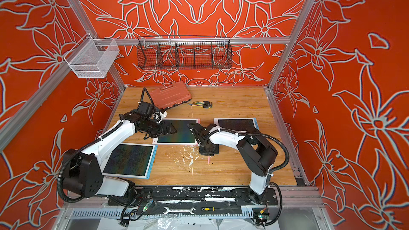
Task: Place the stylus back onto the writing tablet
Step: Pick up the stylus from the center of the board.
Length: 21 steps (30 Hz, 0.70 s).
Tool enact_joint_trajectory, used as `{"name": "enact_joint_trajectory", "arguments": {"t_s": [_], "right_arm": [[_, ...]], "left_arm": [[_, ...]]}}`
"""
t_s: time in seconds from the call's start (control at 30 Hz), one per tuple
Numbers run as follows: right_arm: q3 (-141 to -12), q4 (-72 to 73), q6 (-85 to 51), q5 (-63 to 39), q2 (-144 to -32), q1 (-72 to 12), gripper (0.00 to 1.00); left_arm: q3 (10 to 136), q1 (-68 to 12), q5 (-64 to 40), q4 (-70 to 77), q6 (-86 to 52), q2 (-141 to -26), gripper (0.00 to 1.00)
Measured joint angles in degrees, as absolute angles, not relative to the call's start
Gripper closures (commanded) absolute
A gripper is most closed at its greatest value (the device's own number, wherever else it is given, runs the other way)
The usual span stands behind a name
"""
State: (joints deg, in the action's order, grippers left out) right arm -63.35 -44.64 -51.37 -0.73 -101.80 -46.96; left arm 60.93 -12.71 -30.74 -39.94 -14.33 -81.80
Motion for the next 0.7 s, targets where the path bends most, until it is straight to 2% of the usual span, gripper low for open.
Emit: {"name": "enact_joint_trajectory", "arguments": {"t_s": [0.7], "right_arm": [[-67.3, -44.9, -51.1, 1.6, -104.2, -47.3, 0.86]], "left_arm": [[60.2, -12.7, -30.7, -39.8, -14.3, -81.7, 0.03]]}}
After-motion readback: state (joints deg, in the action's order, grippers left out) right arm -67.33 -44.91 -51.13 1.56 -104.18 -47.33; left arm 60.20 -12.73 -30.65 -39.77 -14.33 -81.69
